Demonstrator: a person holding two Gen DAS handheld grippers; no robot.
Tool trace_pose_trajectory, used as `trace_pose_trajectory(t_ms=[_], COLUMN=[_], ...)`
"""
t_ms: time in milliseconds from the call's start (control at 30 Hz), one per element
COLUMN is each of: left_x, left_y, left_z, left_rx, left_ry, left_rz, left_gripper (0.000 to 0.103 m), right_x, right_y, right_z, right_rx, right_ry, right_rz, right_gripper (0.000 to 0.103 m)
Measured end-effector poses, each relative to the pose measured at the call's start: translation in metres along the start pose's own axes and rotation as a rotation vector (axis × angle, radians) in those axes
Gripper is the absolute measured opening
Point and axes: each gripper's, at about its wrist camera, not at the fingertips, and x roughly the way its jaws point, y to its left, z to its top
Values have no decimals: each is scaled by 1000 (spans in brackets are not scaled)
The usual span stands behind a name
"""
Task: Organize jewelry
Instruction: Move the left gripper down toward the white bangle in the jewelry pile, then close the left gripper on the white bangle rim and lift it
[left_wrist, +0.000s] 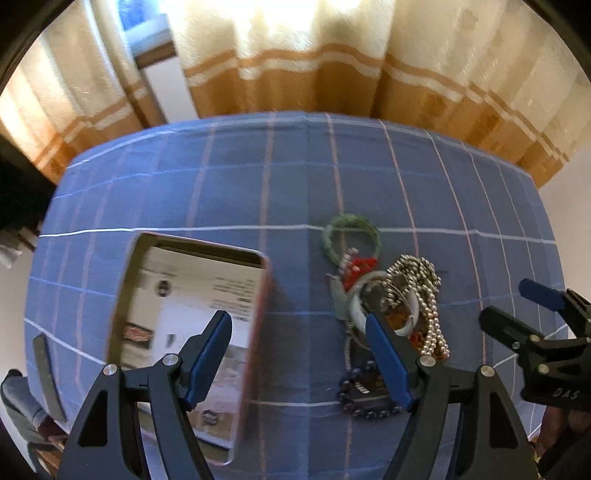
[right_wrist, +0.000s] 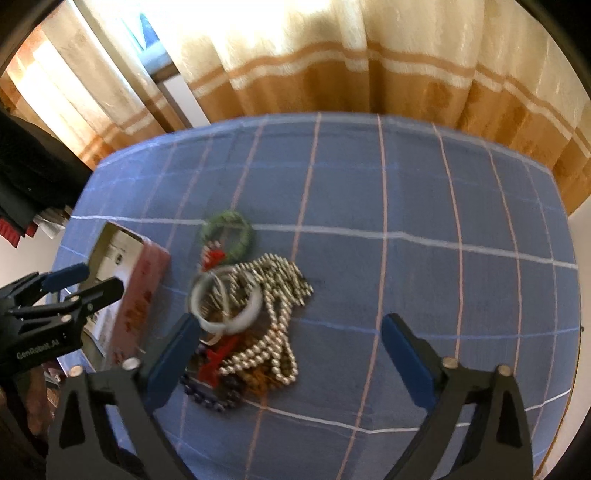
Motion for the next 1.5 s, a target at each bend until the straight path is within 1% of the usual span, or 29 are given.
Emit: trace_pose_trajectory(t_ms=[67, 100, 200, 300, 333, 400, 567, 633, 667, 700, 733, 767, 833, 900, 1000, 1033, 1067, 1200, 1267, 1300, 1367, 1500], left_x=[10, 15, 32, 47, 53, 62, 66, 70, 73, 75, 74, 69, 58, 51, 47, 48, 48, 43, 39, 38, 38, 35], left_y=[-6, -9, -15, -18, -19, -20, -34, -36, -35, -32, -29, -23, -14, -7, 5, 6, 7, 9, 11, 12, 14, 15], left_z=[1, 2, 4, 4, 3, 4, 10, 11, 12, 12, 12, 12, 11, 9, 4, 2, -1, -5, -8, -9, -9, -5], left_rx=[15, 22, 26, 37, 36, 38, 82, 92, 84, 74, 61, 43, 30, 4, -25, -34, -41, -56, -66, -71, -78, -87], left_ry=[11, 17, 50, 83, 98, 120, 113, 123, 135, 142, 139, 124, 97, 85, 86, 92, 92, 79, 75, 74, 70, 60], left_rz=[-15, -20, -47, -47, -48, -52, -52, -34, -20, -14, -22, -24, 5, -10, -9, -8, -7, -16, -27, -32, -39, -37], left_gripper=[75, 75, 75, 74, 67, 59, 58, 58, 58, 58, 58, 58, 58, 58, 58, 58, 58, 58, 58, 58, 58, 58], right_x=[5, 8, 10, 12, 12, 14, 18, 18, 19, 20, 22, 25, 28, 34, 45, 50, 56, 79, 83, 81, 75, 51], right_y=[-4, -6, -7, -8, -8, -7, -8, -11, -11, -10, -8, -5, 3, 15, 37, 43, 48, 59, 60, 59, 56, 47], right_z=[-3, -4, -5, -4, -4, -4, -3, -3, -2, -2, -1, 1, 3, 7, 13, 14, 14, 11, 9, 9, 9, 7], right_rx=[4, 6, 3, -5, -8, -13, -2, 1, 1, -1, -9, -22, -50, -83, -165, -186, -204, -252, -251, -249, -232, -195], right_ry=[27, 39, 49, 52, 53, 53, 57, 57, 59, 63, 71, 74, 74, 79, 76, 84, 96, 135, 137, 134, 121, 59], right_rz=[10, 18, 28, 30, 30, 31, 26, 28, 41, 54, 67, 74, 92, 123, 129, 133, 140, 132, 145, 153, 190, 247], right_gripper=[85, 84, 84, 84, 84, 83, 82, 80, 74, 70, 64, 62, 57, 54, 50, 44, 36, 20, 16, 10, 10, 11])
